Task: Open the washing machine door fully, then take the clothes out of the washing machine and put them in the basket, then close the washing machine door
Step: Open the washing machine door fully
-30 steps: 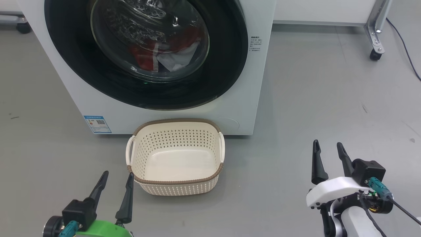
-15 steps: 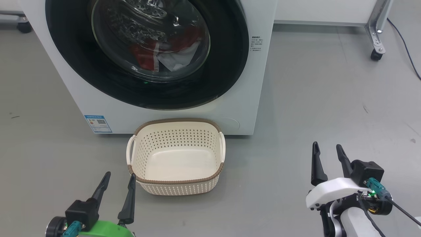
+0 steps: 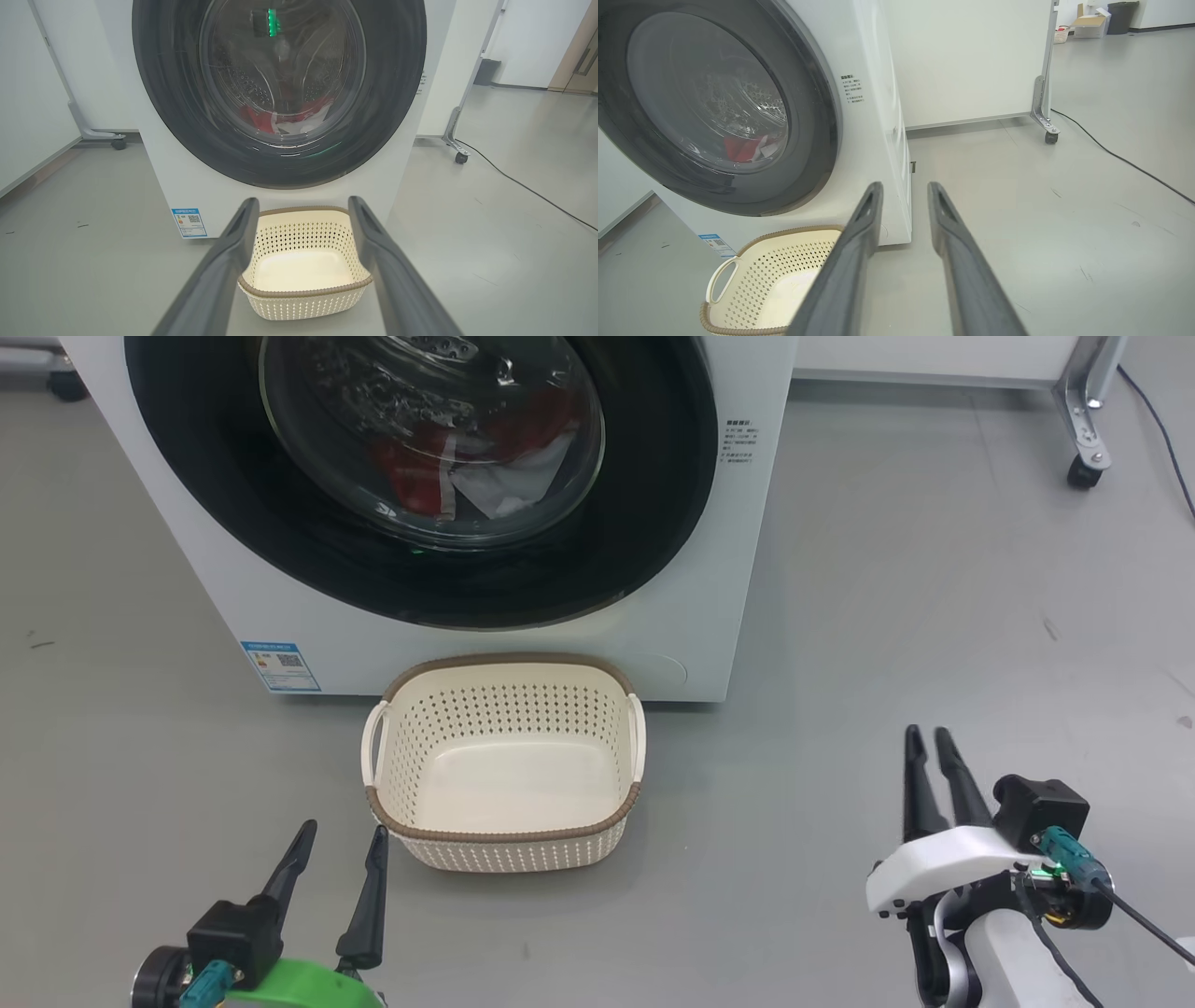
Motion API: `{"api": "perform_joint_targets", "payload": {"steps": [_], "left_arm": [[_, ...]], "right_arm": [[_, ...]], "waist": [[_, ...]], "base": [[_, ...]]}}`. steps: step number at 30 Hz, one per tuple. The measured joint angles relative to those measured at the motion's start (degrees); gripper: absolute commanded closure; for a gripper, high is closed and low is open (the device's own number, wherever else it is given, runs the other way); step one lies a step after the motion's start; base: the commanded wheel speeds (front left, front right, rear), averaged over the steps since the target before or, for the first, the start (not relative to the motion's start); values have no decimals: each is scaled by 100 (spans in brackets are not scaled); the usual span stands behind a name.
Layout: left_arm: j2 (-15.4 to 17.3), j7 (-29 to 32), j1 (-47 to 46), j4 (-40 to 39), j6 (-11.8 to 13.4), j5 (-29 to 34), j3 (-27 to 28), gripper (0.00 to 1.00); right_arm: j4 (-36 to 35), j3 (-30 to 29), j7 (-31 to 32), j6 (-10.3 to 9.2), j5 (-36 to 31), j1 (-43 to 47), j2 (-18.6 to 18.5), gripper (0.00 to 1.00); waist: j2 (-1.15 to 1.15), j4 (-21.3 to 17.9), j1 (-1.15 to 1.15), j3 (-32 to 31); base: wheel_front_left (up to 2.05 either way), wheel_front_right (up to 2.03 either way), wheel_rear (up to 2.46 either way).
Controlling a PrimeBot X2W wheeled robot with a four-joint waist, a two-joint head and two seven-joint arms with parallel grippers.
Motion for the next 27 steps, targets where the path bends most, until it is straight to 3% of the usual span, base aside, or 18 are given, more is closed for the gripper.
{"api": "perform_joint_targets", "payload": {"steps": [7,14,22,27], "left_arm": [[-24,0,-130,-21,-2,27,-24,0],[-42,0,-321,-36,-5,27,-102,0],[-78,0,-563,-44,-24,26,-238,0],[-100,0,-720,-46,-24,23,-367,0]], "right_arm": [[-90,-100,0,113,175,-107,2,100],[-257,-538,0,291,1035,-408,11,100],[-356,-1117,99,509,2603,-821,14,100],[-468,-1479,200,514,3988,-1214,9,100]], "waist": [[0,73,0,187],[0,207,0,453],[0,469,0,777],[0,651,0,998]], "base": [[0,0,0],[0,0,0],[0,0,0],[0,0,0]]}}
